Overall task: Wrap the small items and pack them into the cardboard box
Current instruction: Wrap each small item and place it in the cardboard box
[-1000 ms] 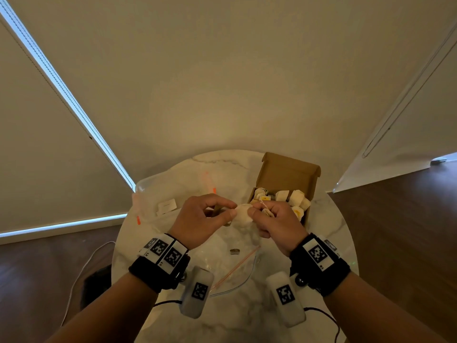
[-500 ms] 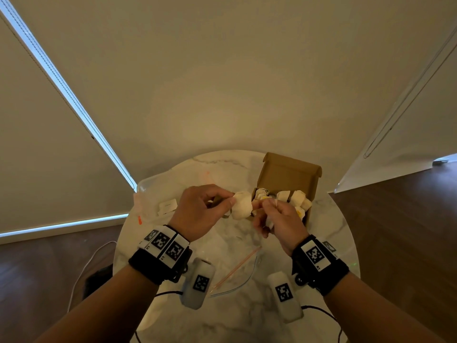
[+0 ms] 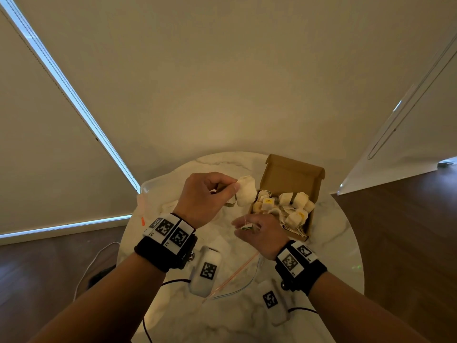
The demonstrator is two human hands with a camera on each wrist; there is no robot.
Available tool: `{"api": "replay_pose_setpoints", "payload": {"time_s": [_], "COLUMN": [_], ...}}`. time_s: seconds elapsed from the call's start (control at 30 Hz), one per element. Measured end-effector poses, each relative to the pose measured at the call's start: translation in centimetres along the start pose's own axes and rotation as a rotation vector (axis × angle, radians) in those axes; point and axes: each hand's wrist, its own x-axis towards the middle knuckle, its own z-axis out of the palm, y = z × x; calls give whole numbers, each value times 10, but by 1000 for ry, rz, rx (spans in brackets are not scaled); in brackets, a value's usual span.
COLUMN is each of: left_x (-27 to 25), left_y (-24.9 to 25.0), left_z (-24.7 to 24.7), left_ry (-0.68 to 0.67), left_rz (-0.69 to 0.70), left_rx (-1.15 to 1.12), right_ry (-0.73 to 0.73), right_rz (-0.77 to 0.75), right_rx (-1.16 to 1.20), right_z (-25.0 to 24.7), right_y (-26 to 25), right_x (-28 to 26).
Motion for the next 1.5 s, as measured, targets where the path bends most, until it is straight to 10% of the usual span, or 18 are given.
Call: {"api": "replay_pose_setpoints", "payload": {"time_s": [0.73, 0.93, 1.5], "left_x": [8, 8, -23], "left_y": [-7, -9, -18], "left_z": [4, 3, 9], "left_ry": [0, -2, -236], "left_rz": [-181, -204, -297], "left_rx": [-317, -355, -296], "right_ry": [26, 35, 203], "right_rz": [83, 318, 279], "right_rx": [191, 589, 558], "right_z": [-14, -22, -46], "right_y": [8, 0, -52], "right_x": [-15, -12, 12]}}
